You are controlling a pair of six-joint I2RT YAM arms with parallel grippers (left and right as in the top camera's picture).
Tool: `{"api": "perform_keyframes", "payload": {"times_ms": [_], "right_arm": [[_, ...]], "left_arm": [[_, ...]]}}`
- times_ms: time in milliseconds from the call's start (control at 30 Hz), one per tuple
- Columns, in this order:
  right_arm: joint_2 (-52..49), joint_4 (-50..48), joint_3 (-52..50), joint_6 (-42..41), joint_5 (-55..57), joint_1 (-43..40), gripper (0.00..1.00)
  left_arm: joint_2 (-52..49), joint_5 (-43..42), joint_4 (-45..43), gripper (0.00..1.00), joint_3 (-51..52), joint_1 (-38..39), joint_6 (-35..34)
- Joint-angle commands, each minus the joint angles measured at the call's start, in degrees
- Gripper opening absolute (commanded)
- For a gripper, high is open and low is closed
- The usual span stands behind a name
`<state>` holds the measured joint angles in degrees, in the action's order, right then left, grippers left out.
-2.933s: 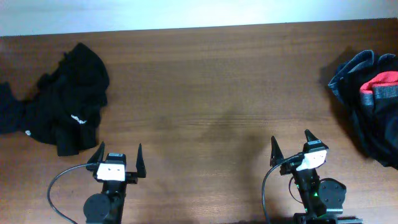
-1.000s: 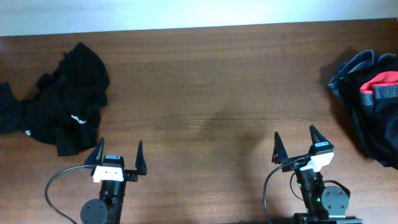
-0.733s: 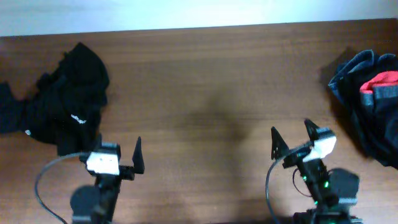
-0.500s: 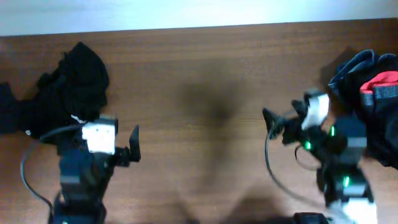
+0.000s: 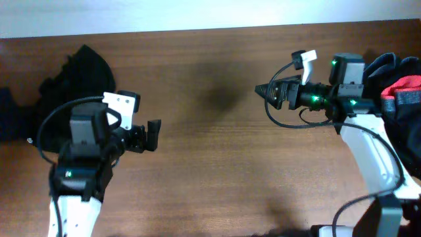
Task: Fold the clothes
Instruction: 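Reach the left gripper to the black garment and grasp it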
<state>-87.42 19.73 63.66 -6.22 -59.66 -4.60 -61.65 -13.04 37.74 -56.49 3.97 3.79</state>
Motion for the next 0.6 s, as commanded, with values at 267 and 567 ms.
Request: {"api": "perform_keyframes", "payload": {"times_ms": [267,567], "right_arm": [[0.0,9.1,1.3,4.4,32.4,12.7,0.99],[0.0,11.4,1.3,4.5,42.3,20.9,0.99]], "left_arm": [[-17.9,9.4,-8.9,0.99,-1.0,-14.1,-11.9],[-30.7,10.3,-24.2,0.99,-1.0,-15.8,0.1]]}}
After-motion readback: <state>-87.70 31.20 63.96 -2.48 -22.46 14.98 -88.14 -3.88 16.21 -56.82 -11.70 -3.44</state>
